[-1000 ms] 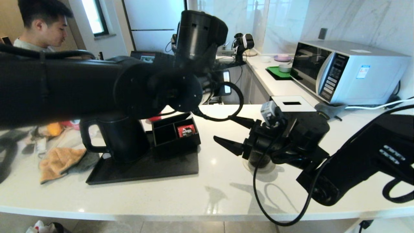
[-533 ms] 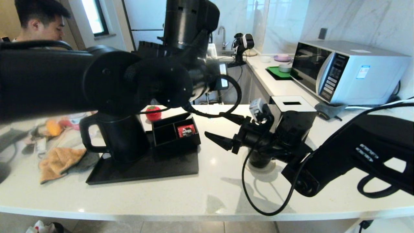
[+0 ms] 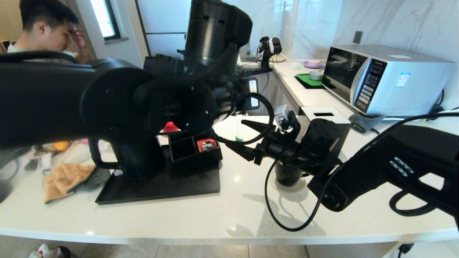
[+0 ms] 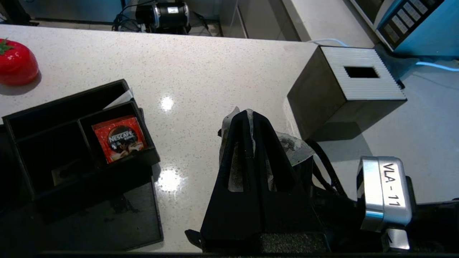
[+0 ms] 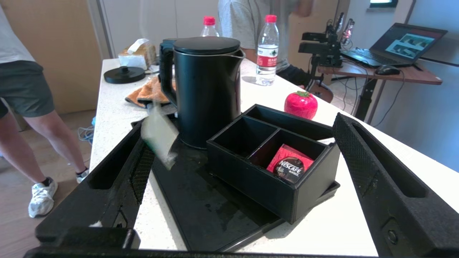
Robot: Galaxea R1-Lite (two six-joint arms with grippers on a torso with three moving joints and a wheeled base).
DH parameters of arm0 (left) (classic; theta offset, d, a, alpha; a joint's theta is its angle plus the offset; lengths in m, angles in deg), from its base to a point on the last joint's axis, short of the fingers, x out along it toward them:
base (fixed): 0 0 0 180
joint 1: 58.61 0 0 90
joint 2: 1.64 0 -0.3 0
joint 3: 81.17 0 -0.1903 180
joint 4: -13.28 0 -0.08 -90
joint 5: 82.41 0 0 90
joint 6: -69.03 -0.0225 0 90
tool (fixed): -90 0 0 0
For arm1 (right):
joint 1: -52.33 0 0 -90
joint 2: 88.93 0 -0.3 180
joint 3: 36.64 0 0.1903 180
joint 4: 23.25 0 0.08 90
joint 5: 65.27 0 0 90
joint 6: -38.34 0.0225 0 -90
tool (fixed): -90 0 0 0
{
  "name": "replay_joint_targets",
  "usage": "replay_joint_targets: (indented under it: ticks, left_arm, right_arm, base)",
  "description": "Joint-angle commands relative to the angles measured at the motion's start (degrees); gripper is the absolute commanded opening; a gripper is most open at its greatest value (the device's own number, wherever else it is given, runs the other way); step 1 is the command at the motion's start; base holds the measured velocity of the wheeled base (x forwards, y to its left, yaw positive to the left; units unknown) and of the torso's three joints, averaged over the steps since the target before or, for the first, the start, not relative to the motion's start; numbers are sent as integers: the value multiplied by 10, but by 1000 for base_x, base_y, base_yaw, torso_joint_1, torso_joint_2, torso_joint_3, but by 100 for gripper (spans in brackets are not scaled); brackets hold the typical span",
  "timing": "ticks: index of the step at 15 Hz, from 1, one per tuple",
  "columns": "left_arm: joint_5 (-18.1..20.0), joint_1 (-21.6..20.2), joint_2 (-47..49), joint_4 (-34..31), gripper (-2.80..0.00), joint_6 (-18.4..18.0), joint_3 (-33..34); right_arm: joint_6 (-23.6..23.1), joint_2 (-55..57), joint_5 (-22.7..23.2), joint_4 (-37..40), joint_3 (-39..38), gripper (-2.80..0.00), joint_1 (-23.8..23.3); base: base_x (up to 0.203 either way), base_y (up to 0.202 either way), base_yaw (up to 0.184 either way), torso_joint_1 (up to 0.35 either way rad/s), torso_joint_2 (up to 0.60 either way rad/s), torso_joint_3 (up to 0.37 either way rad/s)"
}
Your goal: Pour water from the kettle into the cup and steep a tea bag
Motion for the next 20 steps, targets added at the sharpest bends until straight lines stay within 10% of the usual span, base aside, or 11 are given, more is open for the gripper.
replay_joint_targets:
  ticks: [1, 12, 14, 20]
  left_arm:
    - [-2, 1, -1, 0, -280, 2, 3]
    - [-2, 9, 14, 1, -280, 4, 7]
    - [-2, 8, 14, 1, -280, 4, 6]
    - [-3, 3, 28, 1, -280, 2, 0]
  right_arm:
    - [0, -3, 2, -6, 0, 0, 0]
    - [0, -12, 1, -10, -1, 0, -1]
    - [0, -13, 1, -10, 0, -280, -2]
    - [-1, -21, 1, -13, -15, -280, -2]
  base:
    - [0, 0, 0, 0, 0, 0]
    - [0, 0, 0, 0, 0, 0]
    - [0, 0, 0, 0, 0, 0]
    - [0, 0, 0, 0, 0, 0]
